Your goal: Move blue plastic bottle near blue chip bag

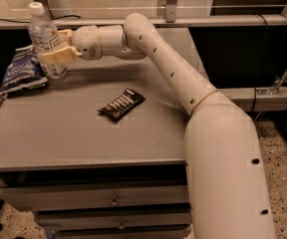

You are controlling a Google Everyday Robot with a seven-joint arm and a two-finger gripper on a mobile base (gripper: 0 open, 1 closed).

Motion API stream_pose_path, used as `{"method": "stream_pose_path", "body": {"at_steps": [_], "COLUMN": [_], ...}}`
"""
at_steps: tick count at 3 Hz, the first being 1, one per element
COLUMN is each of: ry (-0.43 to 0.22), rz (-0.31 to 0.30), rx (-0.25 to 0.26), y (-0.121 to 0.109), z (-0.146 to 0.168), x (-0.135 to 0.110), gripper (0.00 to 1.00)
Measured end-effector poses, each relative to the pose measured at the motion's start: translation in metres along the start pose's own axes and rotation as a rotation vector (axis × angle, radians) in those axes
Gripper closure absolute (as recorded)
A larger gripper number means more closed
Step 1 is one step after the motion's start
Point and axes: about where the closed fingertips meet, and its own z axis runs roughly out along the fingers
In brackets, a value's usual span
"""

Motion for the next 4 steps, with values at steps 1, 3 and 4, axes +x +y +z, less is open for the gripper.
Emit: {"method": "stream_pose_path", "body": {"at_steps": [1,3,4], "ry": [0.014,0.027,0.030], "rz": [-0.002,0.002,0.002], "rx": [-0.023,-0.044,-0.042], "y": [0.0015,0.0031,0.0028], "z": [0.0004,0.0001,-0.0011], "x": [0.0023,0.0060,0.0063], "gripper": [0.35,0.00,0.00]}}
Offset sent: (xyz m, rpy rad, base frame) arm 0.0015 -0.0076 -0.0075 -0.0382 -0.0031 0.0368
